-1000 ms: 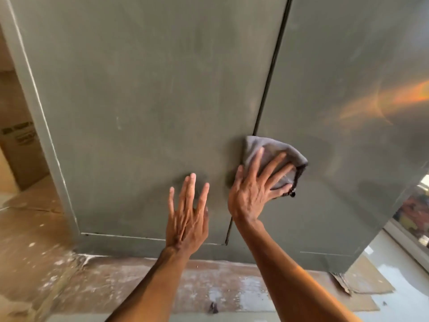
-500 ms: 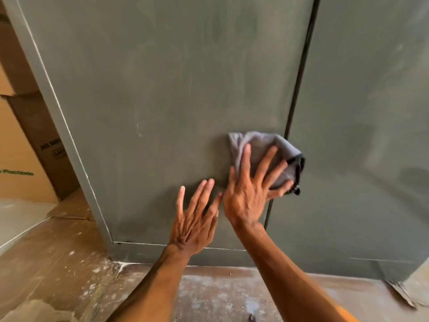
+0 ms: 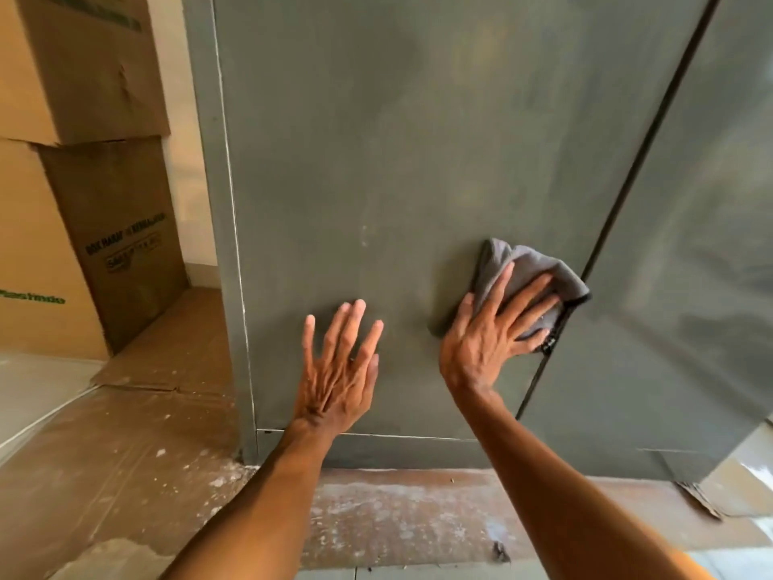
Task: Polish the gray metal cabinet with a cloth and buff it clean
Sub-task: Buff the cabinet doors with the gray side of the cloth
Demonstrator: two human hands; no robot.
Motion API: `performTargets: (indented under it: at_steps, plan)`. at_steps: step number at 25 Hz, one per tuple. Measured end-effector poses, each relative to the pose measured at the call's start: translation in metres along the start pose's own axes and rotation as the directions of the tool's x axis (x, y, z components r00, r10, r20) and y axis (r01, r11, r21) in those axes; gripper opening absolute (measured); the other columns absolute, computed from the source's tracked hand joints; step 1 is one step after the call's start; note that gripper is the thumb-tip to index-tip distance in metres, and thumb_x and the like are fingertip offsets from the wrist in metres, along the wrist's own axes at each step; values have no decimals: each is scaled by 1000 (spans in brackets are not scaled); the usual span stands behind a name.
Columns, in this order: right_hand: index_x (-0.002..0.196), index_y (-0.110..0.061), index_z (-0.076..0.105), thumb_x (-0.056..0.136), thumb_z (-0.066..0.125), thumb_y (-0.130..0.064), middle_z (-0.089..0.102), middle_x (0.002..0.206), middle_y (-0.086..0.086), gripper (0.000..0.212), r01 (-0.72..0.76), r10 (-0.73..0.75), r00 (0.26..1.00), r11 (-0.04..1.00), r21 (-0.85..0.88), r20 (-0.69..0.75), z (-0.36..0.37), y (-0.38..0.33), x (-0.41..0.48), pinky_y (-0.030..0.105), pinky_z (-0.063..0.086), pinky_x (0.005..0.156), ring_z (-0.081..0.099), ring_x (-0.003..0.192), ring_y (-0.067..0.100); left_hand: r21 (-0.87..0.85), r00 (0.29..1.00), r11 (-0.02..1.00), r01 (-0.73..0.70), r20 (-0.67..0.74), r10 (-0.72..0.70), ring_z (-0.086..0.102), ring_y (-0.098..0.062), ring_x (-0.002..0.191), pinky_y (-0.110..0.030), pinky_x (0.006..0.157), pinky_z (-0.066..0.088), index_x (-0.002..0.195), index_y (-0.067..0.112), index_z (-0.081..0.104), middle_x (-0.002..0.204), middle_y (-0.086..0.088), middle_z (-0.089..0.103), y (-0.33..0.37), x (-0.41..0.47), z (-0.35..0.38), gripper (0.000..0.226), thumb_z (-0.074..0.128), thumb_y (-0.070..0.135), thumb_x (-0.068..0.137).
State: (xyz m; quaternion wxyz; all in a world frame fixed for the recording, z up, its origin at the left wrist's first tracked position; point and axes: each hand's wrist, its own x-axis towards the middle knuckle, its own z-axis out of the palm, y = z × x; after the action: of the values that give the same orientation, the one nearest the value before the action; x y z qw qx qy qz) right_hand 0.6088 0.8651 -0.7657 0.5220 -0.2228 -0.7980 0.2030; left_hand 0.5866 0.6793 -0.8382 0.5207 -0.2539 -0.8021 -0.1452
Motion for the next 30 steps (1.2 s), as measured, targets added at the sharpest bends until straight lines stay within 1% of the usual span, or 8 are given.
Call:
performTargets:
  at_steps: [3, 7, 11, 14, 20, 23, 26, 30]
  plan:
    - [158, -43, 0, 103, 32, -46, -3, 169, 17, 64, 196, -192, 980, 978, -67, 61, 15, -52, -17, 74, -3, 112, -7, 153, 42, 26, 989, 989, 149, -32, -148, 20, -36, 155, -67, 121, 13, 152, 15, 35, 165, -19, 25, -30, 1, -13, 62, 59, 30, 98]
    - [158, -45, 18, 94, 40, -40, 17, 161, 11, 68, 668, -592, 716, 734, -119, 370, 23, -44, -98, 74, 8, 114, 26, 143, 44, 14, 958, 958, 286, -10, -285, 20, -40, 154, -69, 120, 15, 147, 9, 38, 165, -23, 25, -51, -9, -29, 64, 61, 35, 93]
    - [158, -41, 16, 99, 38, -41, 14, 165, 16, 63, 301, -276, 943, 946, -123, 188, 11, -38, -63, 76, 13, 113, 20, 147, 44, -7, 963, 963, 269, -12, -269, 23, -38, 153, -67, 121, 17, 153, 11, 32, 165, -23, 22, -59, -3, -34, 64, 59, 29, 97]
    - [158, -40, 10, 102, 34, -48, 5, 167, 22, 62, 221, -220, 972, 975, -4, 82, 23, -117, -36, 74, -2, 111, 1, 151, 46, 6, 979, 979, 202, 16, -202, 24, -34, 153, -61, 123, 17, 154, 11, 31, 166, -20, 20, -78, -10, -43, 65, 60, 29, 98]
    - [158, -45, 20, 89, 64, -40, 25, 155, 1, 81, 857, -805, 500, 512, -50, 318, 48, -129, -93, 64, -4, 114, 17, 145, 34, 35, 971, 982, 186, 144, -189, 41, -37, 139, -56, 116, 32, 123, 7, 50, 150, -20, 39, -90, -42, -55, 49, 76, 21, 84]
    - [156, -46, 27, 90, 62, -32, 42, 148, 3, 76, 824, -779, 561, 559, -95, 281, 38, -112, -89, 65, 8, 116, 26, 142, 34, 23, 970, 996, 88, 227, -91, 47, -37, 138, -54, 111, 43, 139, 11, 45, 158, -20, 36, -101, -65, -71, 55, 68, 17, 89]
    - [158, -45, 22, 101, 45, -41, 17, 164, 6, 62, 692, -675, 717, 720, -54, 175, 36, -158, -67, 64, -12, 116, 7, 150, 34, 42, 967, 988, 151, 203, -156, 50, -35, 135, -49, 105, 48, 140, 11, 45, 158, -23, 36, -117, -58, -80, 46, 48, 21, 95]
    - [159, -43, 17, 95, 51, -40, 20, 165, 6, 73, 843, -811, 533, 534, -70, 241, 50, -183, -82, 62, -14, 116, 8, 152, 34, 37, 967, 979, 201, 150, -204, 56, -35, 120, -44, 98, 48, 126, 10, 49, 143, -21, 51, -123, -43, -79, 47, 55, 10, 80]
